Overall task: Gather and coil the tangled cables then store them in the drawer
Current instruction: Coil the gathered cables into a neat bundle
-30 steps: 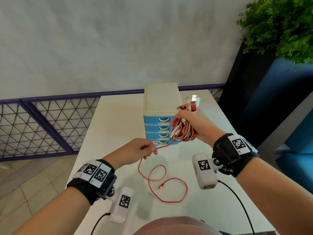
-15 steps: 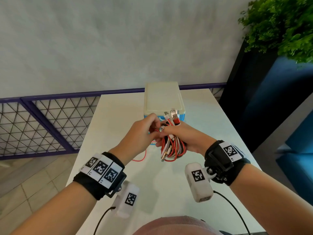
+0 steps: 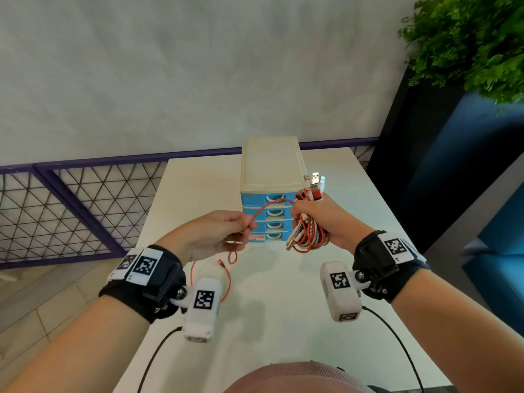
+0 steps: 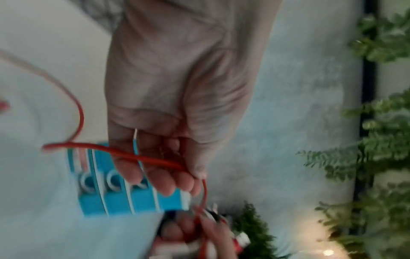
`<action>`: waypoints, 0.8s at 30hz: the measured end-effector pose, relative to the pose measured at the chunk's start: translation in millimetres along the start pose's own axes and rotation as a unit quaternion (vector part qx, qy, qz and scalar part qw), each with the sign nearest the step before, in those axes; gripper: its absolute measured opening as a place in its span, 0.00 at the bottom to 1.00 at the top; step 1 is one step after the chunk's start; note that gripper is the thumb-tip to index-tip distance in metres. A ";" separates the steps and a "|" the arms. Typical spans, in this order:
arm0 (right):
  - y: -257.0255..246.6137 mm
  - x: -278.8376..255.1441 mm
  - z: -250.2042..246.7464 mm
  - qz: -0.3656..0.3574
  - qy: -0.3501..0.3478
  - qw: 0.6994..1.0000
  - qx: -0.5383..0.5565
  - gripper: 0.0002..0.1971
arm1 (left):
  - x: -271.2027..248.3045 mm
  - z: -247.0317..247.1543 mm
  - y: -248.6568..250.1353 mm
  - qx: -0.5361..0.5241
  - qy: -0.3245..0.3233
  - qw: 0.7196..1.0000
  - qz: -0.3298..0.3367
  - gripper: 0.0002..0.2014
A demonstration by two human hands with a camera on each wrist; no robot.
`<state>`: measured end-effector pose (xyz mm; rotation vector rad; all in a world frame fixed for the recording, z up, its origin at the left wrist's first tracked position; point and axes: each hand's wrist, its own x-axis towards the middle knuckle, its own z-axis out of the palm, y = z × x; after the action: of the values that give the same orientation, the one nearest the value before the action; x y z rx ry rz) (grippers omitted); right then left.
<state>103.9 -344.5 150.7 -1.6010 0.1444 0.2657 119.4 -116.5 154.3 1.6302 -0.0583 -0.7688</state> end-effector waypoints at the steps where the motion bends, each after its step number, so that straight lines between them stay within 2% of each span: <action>1: 1.1 1.3 4.1 -0.007 0.004 1.000 0.010 0.06 | -0.4 7.2 2.0 -0.020 -0.012 1.000 -0.003 0.09; 3: 3.7 4.6 12.1 -0.012 0.002 0.999 0.033 0.04 | -1.1 21.2 6.1 -0.037 -0.043 0.998 -0.007 0.07; 7: 6.6 8.7 23.1 -0.001 -0.009 0.998 0.067 0.12 | -0.5 43.0 8.9 0.003 -0.047 0.999 -0.008 0.04; 10: 9.2 9.6 26.2 0.013 -0.020 0.997 0.074 0.27 | 0.2 46.1 10.5 0.031 -0.035 0.999 -0.009 0.06; 11: 10.3 9.3 26.8 0.014 -0.024 0.997 0.069 0.28 | -0.4 46.1 11.3 0.048 -0.037 0.998 -0.006 0.06; 13: 11.2 6.8 28.2 0.005 -0.029 0.998 0.058 0.16 | -2.7 47.4 13.5 0.107 -0.039 0.993 0.016 0.07; 14: 11.3 5.6 28.6 0.005 -0.032 0.998 0.061 0.13 | -3.6 49.1 13.8 0.151 -0.029 0.988 0.034 0.08; 15: 12.1 5.2 28.1 0.007 -0.034 0.997 0.069 0.15 | -4.8 51.7 13.8 0.202 -0.010 0.978 0.057 0.08; 17: 12.7 4.5 27.2 0.011 -0.048 0.995 0.083 0.30 | -6.1 55.6 12.3 0.307 0.036 0.945 0.105 0.09; 19: 10.6 2.3 27.6 0.012 -0.063 0.995 0.083 0.36 | -7.1 57.7 10.9 0.374 0.060 0.915 0.136 0.09; 21: 9.4 2.5 26.0 0.013 -0.068 0.994 0.079 0.31 | -7.0 58.4 11.1 0.410 0.071 0.897 0.152 0.09; 24: 7.1 0.3 25.9 0.008 -0.078 0.994 0.072 0.14 | -6.1 59.6 12.2 0.450 0.082 0.873 0.170 0.09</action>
<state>100.3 -319.1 143.0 -1.4298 0.0554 0.3834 89.2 -168.0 167.6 2.4684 -0.6496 -0.3126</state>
